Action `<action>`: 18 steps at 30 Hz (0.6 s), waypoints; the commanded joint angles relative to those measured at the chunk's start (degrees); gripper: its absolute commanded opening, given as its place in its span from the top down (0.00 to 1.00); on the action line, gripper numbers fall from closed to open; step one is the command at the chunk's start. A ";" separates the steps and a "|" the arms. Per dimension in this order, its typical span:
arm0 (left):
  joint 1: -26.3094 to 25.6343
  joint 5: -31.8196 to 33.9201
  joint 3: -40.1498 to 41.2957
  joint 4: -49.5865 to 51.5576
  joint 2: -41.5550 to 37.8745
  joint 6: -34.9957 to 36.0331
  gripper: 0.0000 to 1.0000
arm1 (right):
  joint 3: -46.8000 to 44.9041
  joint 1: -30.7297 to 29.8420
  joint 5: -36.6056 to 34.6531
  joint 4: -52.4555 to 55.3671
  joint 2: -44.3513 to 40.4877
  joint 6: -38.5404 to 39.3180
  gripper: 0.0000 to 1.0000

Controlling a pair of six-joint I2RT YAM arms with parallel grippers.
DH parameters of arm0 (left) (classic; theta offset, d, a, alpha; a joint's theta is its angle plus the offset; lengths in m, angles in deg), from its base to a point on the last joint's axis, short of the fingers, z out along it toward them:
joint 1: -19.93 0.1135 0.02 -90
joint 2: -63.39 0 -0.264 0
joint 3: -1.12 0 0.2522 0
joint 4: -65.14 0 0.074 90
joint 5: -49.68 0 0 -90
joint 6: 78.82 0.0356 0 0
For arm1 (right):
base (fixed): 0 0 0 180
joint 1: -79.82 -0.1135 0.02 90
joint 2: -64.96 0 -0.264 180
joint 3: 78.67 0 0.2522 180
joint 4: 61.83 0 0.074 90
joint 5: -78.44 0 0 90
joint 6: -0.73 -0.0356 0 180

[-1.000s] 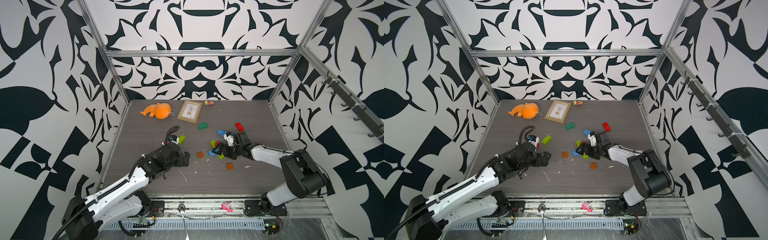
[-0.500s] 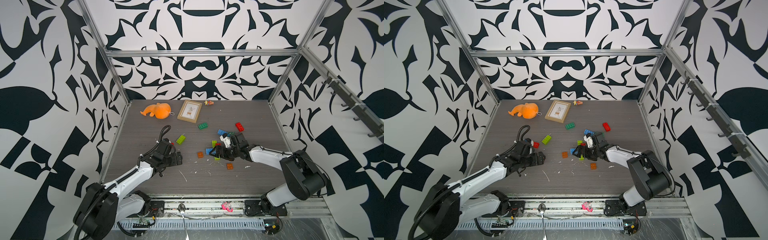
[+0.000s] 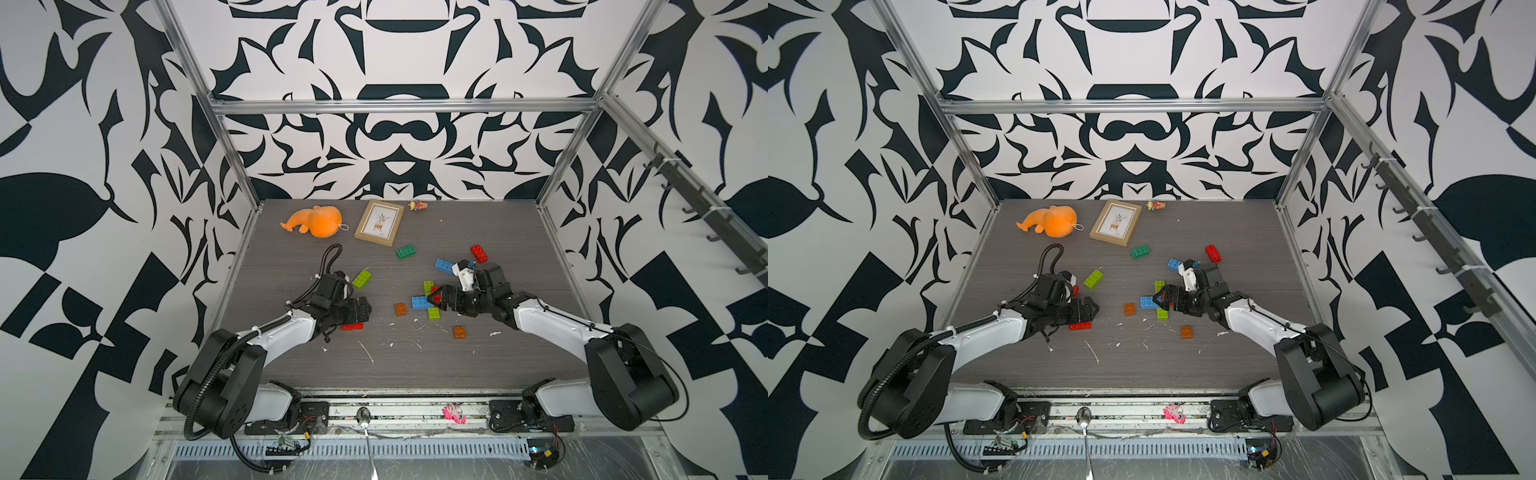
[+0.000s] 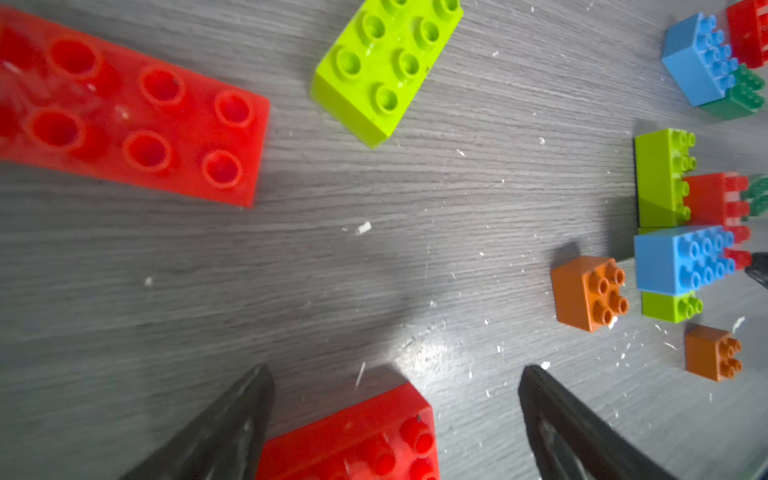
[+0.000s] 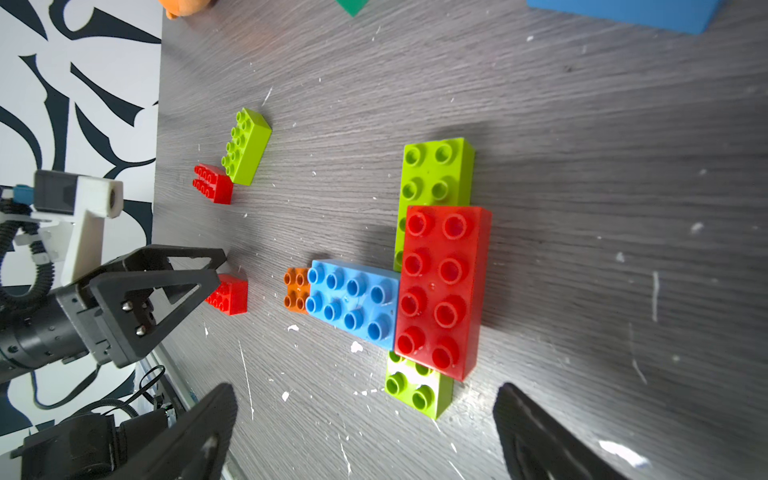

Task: Assemble a small pinwheel with lego
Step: Adjust the lego brick at the center of the board.

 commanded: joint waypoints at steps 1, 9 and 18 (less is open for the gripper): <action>-0.21 -1.80 4.25 2.18 -4.72 -3.71 0.06 | -0.28 0.17 -0.47 -0.25 -1.73 0.13 0.01; -8.60 2.18 10.76 2.84 -14.60 -8.05 0.09 | -0.33 0.11 -0.08 -0.25 -1.75 0.45 0.01; -22.20 21.42 10.98 7.06 -13.36 -16.15 0.22 | -0.40 0.10 1.00 -0.74 -1.11 0.03 0.01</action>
